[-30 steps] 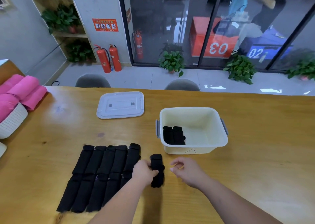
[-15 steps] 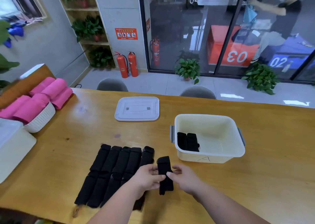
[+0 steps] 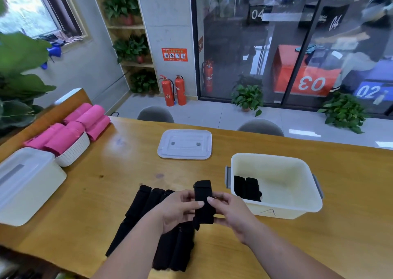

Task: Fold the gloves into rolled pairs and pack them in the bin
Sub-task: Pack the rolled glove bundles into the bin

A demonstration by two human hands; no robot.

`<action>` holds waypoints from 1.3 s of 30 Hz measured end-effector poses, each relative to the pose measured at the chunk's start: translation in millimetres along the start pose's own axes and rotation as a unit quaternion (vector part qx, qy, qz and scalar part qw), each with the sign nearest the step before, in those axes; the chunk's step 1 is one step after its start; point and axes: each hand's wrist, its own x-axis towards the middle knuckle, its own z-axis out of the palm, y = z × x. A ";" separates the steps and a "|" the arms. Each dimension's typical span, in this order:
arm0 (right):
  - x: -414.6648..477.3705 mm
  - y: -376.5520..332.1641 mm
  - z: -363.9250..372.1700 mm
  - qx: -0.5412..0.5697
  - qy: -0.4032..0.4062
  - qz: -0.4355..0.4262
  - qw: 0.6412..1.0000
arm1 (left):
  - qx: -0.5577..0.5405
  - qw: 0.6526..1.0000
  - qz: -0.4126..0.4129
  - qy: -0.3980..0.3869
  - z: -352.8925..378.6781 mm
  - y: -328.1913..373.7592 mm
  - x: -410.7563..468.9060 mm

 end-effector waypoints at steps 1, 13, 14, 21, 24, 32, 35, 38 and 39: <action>0.1 -6.0 -1.4 0.002 0.007 -0.010 1.000 | 0.001 1.000 0.009 -0.002 2.1 7.1 1.1; 1.1 -69.7 -67.2 -0.006 0.050 -0.051 0.997 | 0.044 0.997 0.063 -0.006 54.7 60.7 39.9; 2.7 -72.1 -76.9 -0.001 0.062 -0.048 0.997 | 0.053 0.997 0.063 0.016 57.3 60.4 45.0; 8.8 -85.9 -156.1 -0.042 0.143 -0.022 0.989 | 0.116 0.986 0.071 0.100 63.2 44.3 72.3; 18.2 -83.1 -186.1 -0.098 0.206 -0.011 0.974 | 0.129 0.984 0.062 0.108 62.5 36.1 79.2; 55.4 -62.5 -221.4 -0.480 0.294 0.045 0.825 | 0.152 0.982 0.028 0.110 62.4 19.9 96.0; 70.4 -52.7 -220.5 -0.521 0.277 0.074 0.804 | 0.161 0.981 0.015 0.105 62.5 17.3 98.7; 83.3 -42.6 -218.4 -0.528 0.263 0.103 0.801 | 0.171 0.980 0.008 0.101 63.4 16.2 100.5; 86.8 -40.2 -217.3 -0.526 0.258 0.110 0.803 | 0.173 0.980 0.006 0.100 63.6 15.9 100.7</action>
